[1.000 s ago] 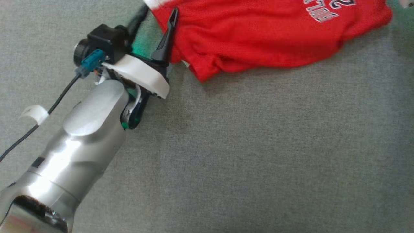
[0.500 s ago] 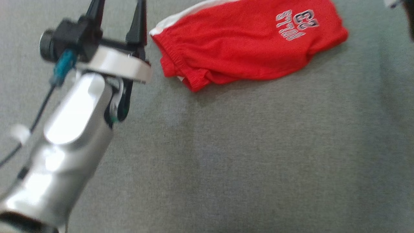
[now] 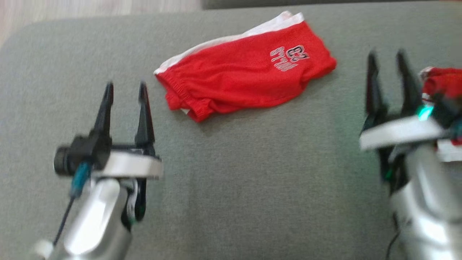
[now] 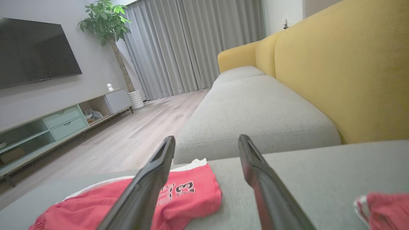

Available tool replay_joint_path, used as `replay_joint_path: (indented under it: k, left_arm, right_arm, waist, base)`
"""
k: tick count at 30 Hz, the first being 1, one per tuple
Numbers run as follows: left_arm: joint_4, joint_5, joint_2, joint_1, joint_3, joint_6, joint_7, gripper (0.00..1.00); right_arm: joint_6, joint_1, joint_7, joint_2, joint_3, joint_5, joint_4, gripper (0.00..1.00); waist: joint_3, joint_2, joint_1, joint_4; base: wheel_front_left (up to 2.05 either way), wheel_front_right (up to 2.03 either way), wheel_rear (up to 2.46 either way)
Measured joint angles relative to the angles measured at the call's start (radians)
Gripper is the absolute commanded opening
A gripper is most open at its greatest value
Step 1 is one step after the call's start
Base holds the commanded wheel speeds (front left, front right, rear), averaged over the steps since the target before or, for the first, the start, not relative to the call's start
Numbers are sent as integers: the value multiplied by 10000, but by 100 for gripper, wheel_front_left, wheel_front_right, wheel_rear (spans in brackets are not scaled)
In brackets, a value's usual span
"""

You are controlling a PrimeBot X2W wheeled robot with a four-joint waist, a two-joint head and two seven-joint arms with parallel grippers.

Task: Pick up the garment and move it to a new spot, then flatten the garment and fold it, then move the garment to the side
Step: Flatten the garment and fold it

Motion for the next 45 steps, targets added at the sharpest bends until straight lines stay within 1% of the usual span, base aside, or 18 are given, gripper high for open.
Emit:
replay_joint_path:
  k: [2,4,6,9,15,16,19,23,24,26,29,32,35,39,42,43,44,45]
  left_arm:
    - [-165,128,-213,625,410,-151,0,100]
    - [-295,318,-387,1207,771,-324,0,100]
    - [-328,474,-612,1662,1133,-497,2,100]
    - [-332,805,-926,1996,1480,-823,2,100]
    - [-318,1406,-1406,1913,1797,-1440,2,100]
    - [-318,1406,-1406,1913,1797,-1440,2,100]
    - [-211,1580,-1557,1716,1831,-1695,2,100]
    - [-111,1720,-1755,1188,1868,-1881,2,100]
    - [-98,1722,-1787,1073,1871,-1950,2,100]
    - [-23,1751,-1822,884,1866,-2048,2,100]
    - [71,1799,-1852,774,1843,-2119,2,100]
    - [169,1797,-1871,666,1808,-2130,2,100]
    - [293,1691,-1883,577,1638,-2119,2,100]
    - [326,1586,-1898,433,1544,-2031,2,100]
    - [328,1578,-1900,292,1492,-1988,2,100]
    - [326,1522,-1904,235,1484,-1935,2,100]
    - [324,1486,-1904,195,1482,-1933,2,100]
    - [322,1486,-1904,169,1482,-1912,2,100]
  right_arm:
    - [0,794,0,460,-263,-380,-453,100]
    - [0,1427,2,683,-276,-1007,-830,100]
    - [0,1898,0,855,-278,-1070,-1076,100]
    - [0,2324,0,924,-299,-1101,-1204,100]
    - [0,2044,71,959,-504,-1555,-1233,100]
    - [0,2044,71,959,-504,-1555,-1233,100]
    - [0,1284,642,915,-880,-1948,-989,100]
    - [0,-203,1745,529,-1252,-2144,-232,100]
    - [0,-536,1964,464,-1381,-2027,-13,100]
    - [0,-1178,2529,320,-1662,-1885,625,100]
    - [0,-1973,3137,10,-1778,-1848,1616,100]
    - [0,-2592,3480,-182,-1804,-1611,2500,100]
    - [0,-3032,3685,-299,-1622,-1519,3277,100]
    - [0,-3524,3887,-466,-1522,-1231,4023,100]
    - [0,-3964,4082,-650,-1120,-1246,4445,100]
    - [0,-4033,4144,-667,-974,-1164,4521,96]
    - [0,-4082,4153,-686,-823,-1045,4573,0]
    - [0,-4093,4148,-698,-681,-899,4602,0]
  waist:
    - [-158,0,1,-144]
    - [-266,0,2,-303]
    - [-329,0,2,-433]
    - [-340,0,2,-457]
    - [-39,0,4,-174]
    - [-39,0,4,-174]
    - [258,0,5,28]
    - [730,0,6,402]
    - [854,0,6,502]
    - [1086,0,7,731]
    - [1404,0,7,1091]
    - [1663,0,7,1442]
    - [1873,-1,6,1725]
    - [2066,0,4,1941]
    - [2136,0,4,2010]
    - [2146,-1,4,2018]
    - [2146,-1,4,2016]
    - [2141,0,4,2006]
  base:
    - [0,0,0]
    - [0,0,0]
    - [0,0,0]
    - [0,0,0]
    - [0,0,0]
    - [0,0,0]
    - [0,0,0]
    - [0,0,0]
    - [0,0,0]
    - [0,0,0]
    - [0,0,0]
    - [0,0,0]
    - [0,0,0]
    - [0,0,0]
    - [0,0,0]
    - [0,0,0]
    - [0,0,0]
    - [0,0,0]
